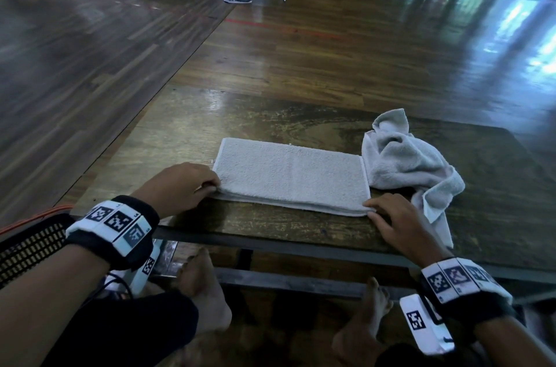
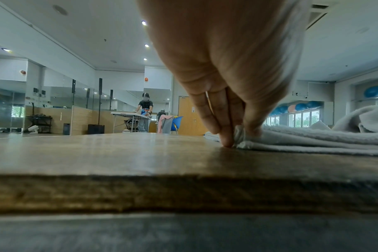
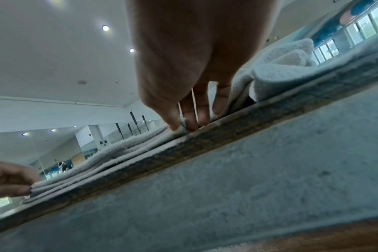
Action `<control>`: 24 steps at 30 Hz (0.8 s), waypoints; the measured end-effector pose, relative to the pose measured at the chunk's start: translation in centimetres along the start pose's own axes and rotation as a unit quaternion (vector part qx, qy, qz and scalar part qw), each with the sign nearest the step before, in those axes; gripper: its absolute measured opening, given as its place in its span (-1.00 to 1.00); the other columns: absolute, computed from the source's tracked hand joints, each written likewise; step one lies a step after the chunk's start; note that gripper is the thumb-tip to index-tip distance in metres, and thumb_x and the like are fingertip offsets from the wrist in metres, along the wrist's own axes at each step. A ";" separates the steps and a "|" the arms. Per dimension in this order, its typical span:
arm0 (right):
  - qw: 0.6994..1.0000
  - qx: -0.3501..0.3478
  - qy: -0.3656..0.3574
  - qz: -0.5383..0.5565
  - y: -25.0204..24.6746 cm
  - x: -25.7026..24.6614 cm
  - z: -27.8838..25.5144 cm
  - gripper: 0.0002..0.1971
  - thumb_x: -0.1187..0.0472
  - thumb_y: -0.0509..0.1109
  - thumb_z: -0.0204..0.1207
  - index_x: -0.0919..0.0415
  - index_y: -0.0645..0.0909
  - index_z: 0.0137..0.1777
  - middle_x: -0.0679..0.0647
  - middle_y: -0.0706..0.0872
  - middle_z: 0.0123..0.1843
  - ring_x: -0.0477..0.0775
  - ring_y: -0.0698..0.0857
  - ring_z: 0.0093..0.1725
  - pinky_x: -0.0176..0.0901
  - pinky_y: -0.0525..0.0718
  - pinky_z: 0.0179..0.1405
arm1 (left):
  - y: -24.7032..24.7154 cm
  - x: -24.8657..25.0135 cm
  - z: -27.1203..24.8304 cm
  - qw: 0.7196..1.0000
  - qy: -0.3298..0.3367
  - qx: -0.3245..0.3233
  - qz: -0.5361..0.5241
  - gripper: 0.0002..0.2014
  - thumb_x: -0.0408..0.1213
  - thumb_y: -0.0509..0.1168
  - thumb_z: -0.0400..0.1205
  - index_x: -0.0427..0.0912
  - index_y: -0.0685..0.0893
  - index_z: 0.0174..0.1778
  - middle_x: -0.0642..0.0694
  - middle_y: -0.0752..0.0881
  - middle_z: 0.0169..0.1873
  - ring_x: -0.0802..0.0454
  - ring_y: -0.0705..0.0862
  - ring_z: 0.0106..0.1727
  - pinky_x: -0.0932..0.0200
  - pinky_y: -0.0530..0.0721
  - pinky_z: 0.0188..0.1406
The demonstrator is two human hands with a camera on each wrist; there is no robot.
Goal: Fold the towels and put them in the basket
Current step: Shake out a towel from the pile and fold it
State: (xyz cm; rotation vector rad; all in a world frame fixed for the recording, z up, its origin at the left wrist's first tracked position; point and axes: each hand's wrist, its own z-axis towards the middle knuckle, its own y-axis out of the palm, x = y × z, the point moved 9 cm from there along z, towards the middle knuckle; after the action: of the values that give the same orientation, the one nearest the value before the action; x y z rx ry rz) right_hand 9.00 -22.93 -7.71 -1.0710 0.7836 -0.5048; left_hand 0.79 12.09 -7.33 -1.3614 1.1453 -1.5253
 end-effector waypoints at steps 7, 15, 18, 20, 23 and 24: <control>0.996 -0.060 -0.009 -0.073 0.5 -0.7 0.7 -0.77 0.11 0.46 0.45 0.10 0.67 0.08 -0.03 0.73 -0.01 0.02 0.68 0.02 0.01 0.65 -0.01 | 0.1 0.7 -0.6 0.999 0.010 0.014 0.040 -0.86 -0.22 0.33 0.57 0.03 0.70 0.02 0.14 0.69 -0.02 0.14 0.63 -0.14 0.23 0.55 -0.24; 0.994 -0.062 0.069 0.056 0.5 1.5 1.0 -0.86 0.22 0.50 0.44 0.05 0.72 -0.02 -0.12 0.71 -0.12 -0.01 0.66 -0.03 -0.11 0.57 0.02 | -0.3 0.8 -0.7 0.998 0.008 0.039 0.049 -0.87 -0.21 0.31 0.60 -0.03 0.70 0.02 0.08 0.72 -0.04 0.06 0.67 -0.18 0.18 0.53 -0.30; 0.992 -0.083 0.070 0.059 0.6 1.7 1.2 -0.85 0.23 0.45 0.48 0.04 0.72 0.02 -0.10 0.73 -0.06 -0.02 0.67 0.00 -0.09 0.60 0.06 | -0.2 1.0 -0.7 0.998 0.007 0.037 0.055 -0.87 -0.21 0.32 0.58 -0.04 0.70 0.02 0.07 0.72 -0.04 0.04 0.67 -0.16 0.19 0.52 -0.29; 0.993 -0.105 0.057 0.016 0.7 1.3 1.2 -0.84 0.19 0.42 0.50 0.03 0.69 0.07 -0.08 0.73 -0.01 -0.02 0.68 0.02 0.00 0.64 0.08 | -0.3 1.0 -0.6 0.997 0.005 0.041 0.063 -0.85 -0.21 0.34 0.55 -0.04 0.70 0.02 0.06 0.73 -0.04 0.02 0.68 -0.18 0.19 0.49 -0.30; 0.992 -0.104 0.053 -0.045 0.5 0.4 1.2 -0.80 0.13 0.43 0.45 0.01 0.67 0.07 -0.08 0.73 0.02 0.01 0.71 -0.01 0.11 0.63 0.09 | -0.2 1.4 -0.4 0.994 -0.006 0.045 0.103 -0.79 -0.18 0.35 0.50 -0.03 0.69 0.04 0.05 0.73 -0.03 -0.06 0.69 -0.18 0.18 0.44 -0.25; 0.993 -0.094 0.050 -0.060 0.2 0.0 1.3 -0.80 0.13 0.43 0.44 0.03 0.68 0.06 -0.06 0.75 0.01 0.04 0.71 -0.03 0.05 0.61 0.05 | -0.2 1.6 -0.4 0.992 -0.005 0.047 0.116 -0.80 -0.17 0.34 0.50 -0.03 0.70 0.04 0.04 0.74 -0.04 -0.08 0.70 -0.19 0.18 0.44 -0.24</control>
State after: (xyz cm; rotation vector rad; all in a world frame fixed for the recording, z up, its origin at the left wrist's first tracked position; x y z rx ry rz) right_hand 10.01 -22.12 -7.62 -1.2799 0.8702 -0.5988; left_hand 0.23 10.65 -6.68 -1.1295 1.1676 -1.3857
